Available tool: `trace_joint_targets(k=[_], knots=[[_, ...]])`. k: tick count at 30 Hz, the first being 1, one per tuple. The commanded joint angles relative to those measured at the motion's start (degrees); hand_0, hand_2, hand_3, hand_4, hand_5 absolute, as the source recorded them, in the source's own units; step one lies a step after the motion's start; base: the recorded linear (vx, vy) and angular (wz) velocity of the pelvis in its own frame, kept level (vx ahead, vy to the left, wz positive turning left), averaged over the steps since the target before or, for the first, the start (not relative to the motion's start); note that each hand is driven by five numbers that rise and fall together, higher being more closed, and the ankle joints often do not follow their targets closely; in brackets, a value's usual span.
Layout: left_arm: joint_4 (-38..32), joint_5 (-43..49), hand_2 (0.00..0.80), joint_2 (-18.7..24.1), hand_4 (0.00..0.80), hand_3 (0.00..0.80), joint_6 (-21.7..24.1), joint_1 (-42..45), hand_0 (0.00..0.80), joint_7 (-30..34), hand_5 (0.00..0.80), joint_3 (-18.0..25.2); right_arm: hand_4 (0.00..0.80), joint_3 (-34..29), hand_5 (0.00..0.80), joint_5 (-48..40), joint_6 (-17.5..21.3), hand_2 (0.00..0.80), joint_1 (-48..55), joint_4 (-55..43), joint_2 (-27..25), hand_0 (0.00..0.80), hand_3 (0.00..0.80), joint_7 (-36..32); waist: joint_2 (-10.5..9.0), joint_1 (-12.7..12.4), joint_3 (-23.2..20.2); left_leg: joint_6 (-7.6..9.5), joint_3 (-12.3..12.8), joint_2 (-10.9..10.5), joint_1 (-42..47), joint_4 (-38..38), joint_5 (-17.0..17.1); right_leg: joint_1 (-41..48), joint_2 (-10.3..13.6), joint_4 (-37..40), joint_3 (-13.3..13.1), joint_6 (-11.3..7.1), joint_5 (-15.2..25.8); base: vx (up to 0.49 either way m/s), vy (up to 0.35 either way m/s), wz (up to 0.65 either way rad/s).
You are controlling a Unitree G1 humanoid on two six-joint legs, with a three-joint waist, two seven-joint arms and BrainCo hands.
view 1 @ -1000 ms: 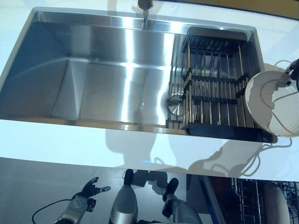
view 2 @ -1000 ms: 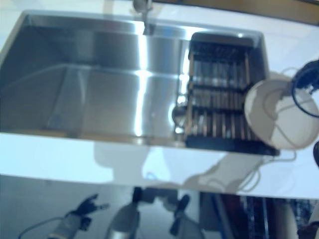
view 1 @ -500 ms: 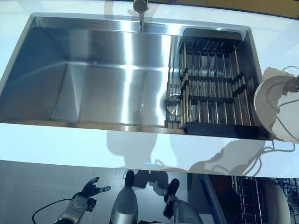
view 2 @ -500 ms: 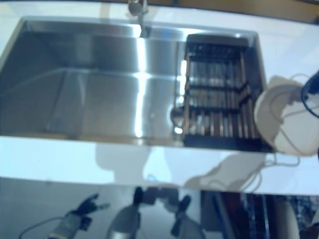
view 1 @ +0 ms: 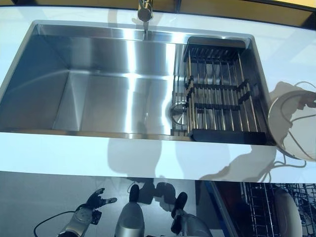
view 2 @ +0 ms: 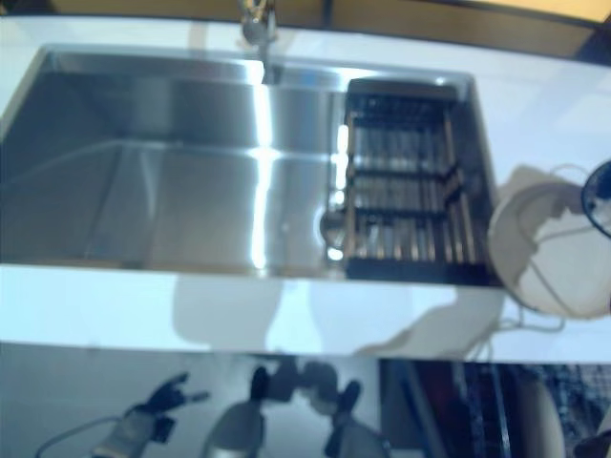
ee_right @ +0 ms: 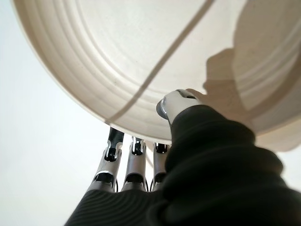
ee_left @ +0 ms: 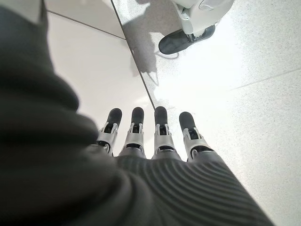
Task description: Take plates into dishwasher
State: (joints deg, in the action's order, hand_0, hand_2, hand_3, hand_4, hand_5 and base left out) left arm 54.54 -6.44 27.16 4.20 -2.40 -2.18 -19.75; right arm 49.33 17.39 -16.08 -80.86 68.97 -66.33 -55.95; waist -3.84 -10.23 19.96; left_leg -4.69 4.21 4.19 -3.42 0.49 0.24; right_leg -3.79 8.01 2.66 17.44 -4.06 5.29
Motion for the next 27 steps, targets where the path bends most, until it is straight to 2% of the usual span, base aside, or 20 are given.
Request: trace_joint_targets(k=[1, 12, 23, 25, 27], knots=[[0.63, 0.62, 0.000, 0.95, 0.000, 0.000, 0.58, 0.92, 0.000, 0.37, 0.000, -1.79, 0.800, 3.33, 0.800, 2.94, 0.49, 0.800, -3.47, 0.87, -4.74, 0.800, 0.800, 1.72, -0.73, -0.41, -0.34, -0.25, 0.36, 1.61, -1.69, -2.87, 5.38, -1.69, 0.43, -8.31, -0.34, 0.74, -4.28, 0.000, 0.000, 0.00], [-0.02, -0.49, 0.000, 0.72, 0.000, 0.000, -0.10, -0.22, 0.000, 0.52, 0.000, -2.52, 0.800, 3.20, 0.800, 2.00, 1.45, 0.800, -4.76, 0.37, -3.64, 0.800, 0.800, 9.32, 0.18, -0.24, 0.53, -0.06, 0.25, 1.34, -2.56, -2.39, 5.32, -2.55, 0.55, -8.56, -0.49, 0.67, -4.19, -0.007, -0.004, -0.02], [-0.54, -0.81, 0.000, 0.81, 0.000, 0.000, 0.23, -0.11, 0.000, 0.48, 0.000, -2.45, 0.791, 4.03, 0.791, 3.20, 1.16, 0.791, -5.72, -0.15, -3.01, 0.791, 0.791, 11.36, 0.66, -0.59, 1.18, 0.04, -0.03, 1.20, -3.17, -2.09, 5.23, -3.17, 0.88, -8.98, -0.18, 0.57, -4.26, 0.000, 0.000, 0.00], [-0.64, -0.79, 0.000, 0.75, 0.000, 0.000, 0.25, -0.06, 0.000, 0.45, 0.000, -2.36, 0.671, 3.82, 0.671, 3.08, 1.08, 0.671, -5.53, -0.47, -2.88, 0.671, 0.671, 11.21, 0.72, -0.58, 1.31, 0.03, -0.04, 1.17, -3.29, -1.96, 5.21, -3.34, 0.89, -9.09, -0.22, 0.58, -4.29, 0.000, 0.000, 0.00], [-0.86, -0.92, 0.000, 0.84, 0.000, 0.000, 0.25, -0.03, 0.000, 0.56, 0.000, -2.34, 0.376, 3.88, 0.376, 3.03, 0.87, 0.376, -5.47, -0.71, -2.62, 0.376, 0.376, 11.82, 0.86, -0.61, 1.47, 0.09, -0.06, 1.17, -3.36, -1.96, 5.29, -3.45, 0.86, -9.15, -0.26, 0.65, -4.28, 0.000, 0.000, 0.00]])
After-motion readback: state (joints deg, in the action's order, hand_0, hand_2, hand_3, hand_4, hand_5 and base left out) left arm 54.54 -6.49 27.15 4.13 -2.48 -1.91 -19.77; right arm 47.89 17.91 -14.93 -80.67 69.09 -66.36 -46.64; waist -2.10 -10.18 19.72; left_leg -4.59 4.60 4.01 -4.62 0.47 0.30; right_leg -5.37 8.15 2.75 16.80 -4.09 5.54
